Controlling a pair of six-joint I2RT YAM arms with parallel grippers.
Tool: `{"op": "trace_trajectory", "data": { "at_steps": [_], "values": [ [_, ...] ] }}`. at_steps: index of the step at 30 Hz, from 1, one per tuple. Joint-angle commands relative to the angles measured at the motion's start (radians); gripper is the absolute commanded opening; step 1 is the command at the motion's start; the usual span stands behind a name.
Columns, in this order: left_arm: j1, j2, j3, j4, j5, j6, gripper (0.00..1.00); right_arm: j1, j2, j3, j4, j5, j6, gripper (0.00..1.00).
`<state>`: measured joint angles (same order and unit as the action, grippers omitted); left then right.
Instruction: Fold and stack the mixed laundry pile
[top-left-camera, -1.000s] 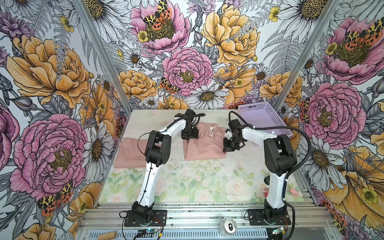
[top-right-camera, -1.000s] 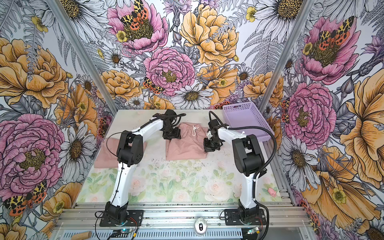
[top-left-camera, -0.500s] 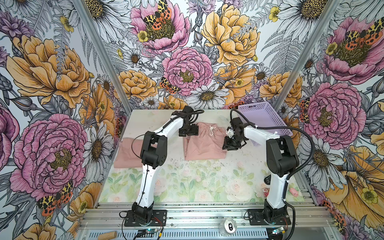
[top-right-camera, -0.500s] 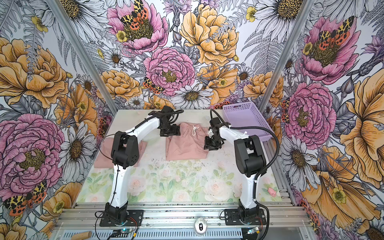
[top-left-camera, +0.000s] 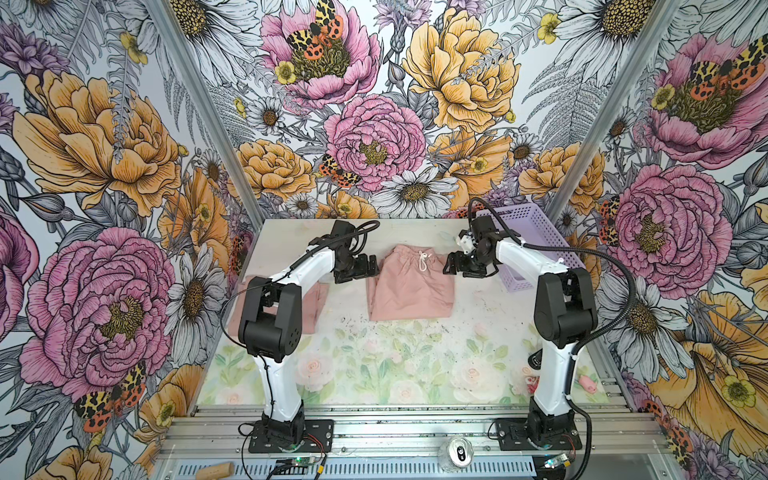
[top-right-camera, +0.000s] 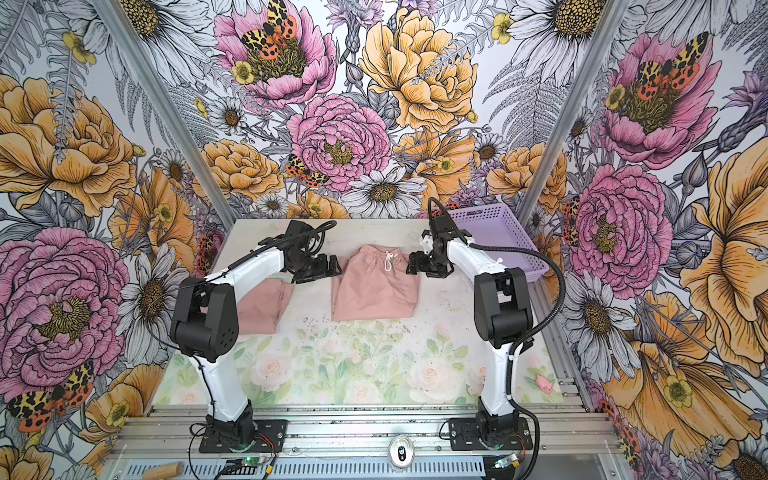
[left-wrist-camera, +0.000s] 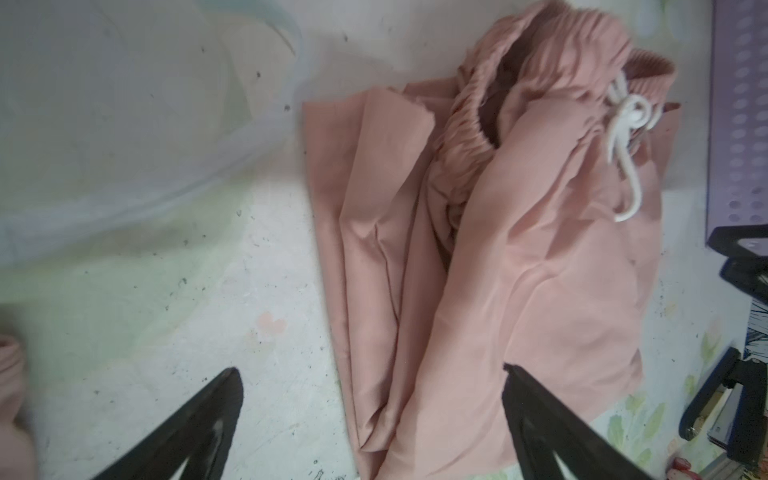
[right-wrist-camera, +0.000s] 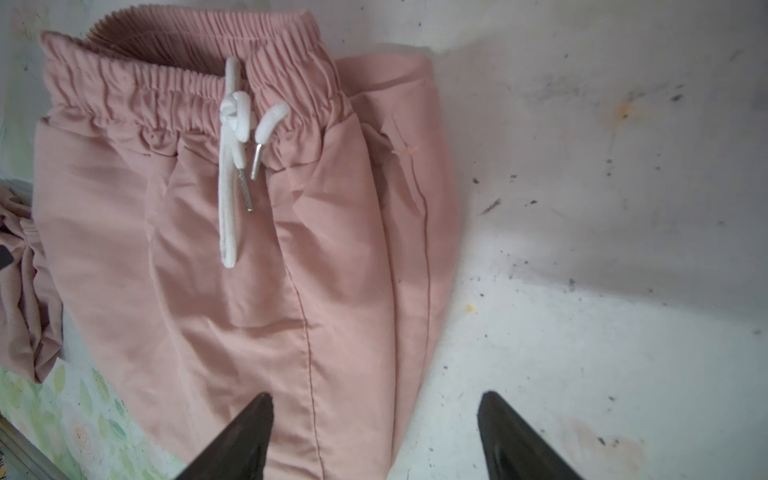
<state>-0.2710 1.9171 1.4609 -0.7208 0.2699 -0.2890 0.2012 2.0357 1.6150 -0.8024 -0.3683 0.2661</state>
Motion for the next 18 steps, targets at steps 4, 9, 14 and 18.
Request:
{"op": "trace_trajectory", "data": {
  "at_steps": [4,9,14,18],
  "values": [
    [-0.014,-0.001,-0.065,0.201,0.126,-0.004,0.99,-0.005,0.083,0.018,0.062,-0.048,-0.004,0.81],
    [-0.016,0.027,-0.074,0.230,0.160,-0.001,0.99,-0.004,0.100,0.002,0.088,-0.063,0.006,0.81],
    [-0.019,0.064,-0.079,0.229,0.167,-0.001,0.99,-0.002,0.118,-0.001,0.094,-0.073,0.007,0.81],
    [-0.020,0.086,-0.096,0.227,0.140,-0.006,0.99,0.000,0.130,-0.002,0.095,-0.073,0.006,0.81]
  ]
}}
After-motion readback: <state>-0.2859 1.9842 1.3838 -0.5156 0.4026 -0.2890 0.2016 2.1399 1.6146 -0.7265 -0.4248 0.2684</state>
